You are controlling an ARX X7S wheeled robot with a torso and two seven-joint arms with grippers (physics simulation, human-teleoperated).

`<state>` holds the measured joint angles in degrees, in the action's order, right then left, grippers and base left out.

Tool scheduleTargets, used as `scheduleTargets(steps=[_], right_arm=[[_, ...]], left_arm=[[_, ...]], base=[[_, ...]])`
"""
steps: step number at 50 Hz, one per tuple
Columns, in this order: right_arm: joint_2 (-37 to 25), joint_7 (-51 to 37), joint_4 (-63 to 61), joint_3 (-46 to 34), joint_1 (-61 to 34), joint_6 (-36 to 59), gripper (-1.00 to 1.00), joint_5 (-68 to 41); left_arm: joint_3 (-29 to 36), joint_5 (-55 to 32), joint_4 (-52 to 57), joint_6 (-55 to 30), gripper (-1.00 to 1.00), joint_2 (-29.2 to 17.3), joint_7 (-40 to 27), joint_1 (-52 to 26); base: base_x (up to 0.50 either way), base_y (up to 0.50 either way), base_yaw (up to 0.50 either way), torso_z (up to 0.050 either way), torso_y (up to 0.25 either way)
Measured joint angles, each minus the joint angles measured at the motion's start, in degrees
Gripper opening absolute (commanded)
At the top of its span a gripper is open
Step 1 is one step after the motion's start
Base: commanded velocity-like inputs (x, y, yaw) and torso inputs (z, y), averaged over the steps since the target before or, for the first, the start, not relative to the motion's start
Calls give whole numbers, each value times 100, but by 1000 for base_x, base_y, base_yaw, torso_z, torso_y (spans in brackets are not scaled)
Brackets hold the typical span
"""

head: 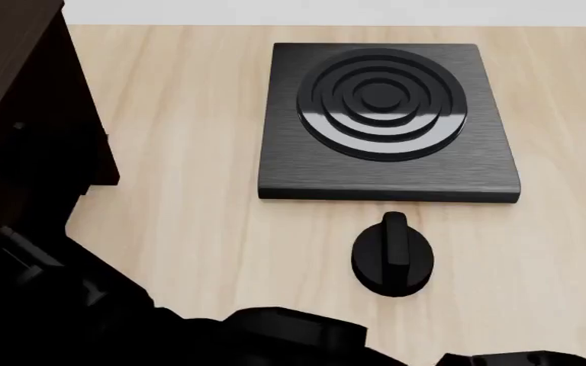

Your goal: Put the frying pan under the cabinet shelf.

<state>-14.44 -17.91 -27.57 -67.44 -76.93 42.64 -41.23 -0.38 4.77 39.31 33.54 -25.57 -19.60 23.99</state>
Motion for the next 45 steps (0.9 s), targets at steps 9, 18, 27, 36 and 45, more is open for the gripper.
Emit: scheduleTargets(steps=[9, 18, 27, 36, 45], right_arm=[[-248, -375, -586, 691, -384, 616, 100, -839], [-584, -801, -1041, 1371, -707, 1102, 100, -1736], [-1103, -1405, -1402, 2132, -1043, 1425, 100, -2879], [-1964, -2298, -1712, 2930, -1606, 1499, 100, -4507], [-3279, -3303, -1912, 3640, -2636, 1332, 100, -6535]], left_arm=[[36, 29, 88, -36, 100, -1, 6, 8], [76, 63, 180, -77, 100, -3, 16, 19], [94, 88, 230, -102, 100, -14, 18, 26], [71, 96, 263, -105, 100, -38, 6, 38], [53, 95, 320, -96, 100, -57, -6, 84]], base=[[0, 0, 0, 0, 0], [0, 0, 0, 0, 0], [0, 0, 0, 0, 0], [0, 0, 0, 0, 0], [0, 0, 0, 0, 0]])
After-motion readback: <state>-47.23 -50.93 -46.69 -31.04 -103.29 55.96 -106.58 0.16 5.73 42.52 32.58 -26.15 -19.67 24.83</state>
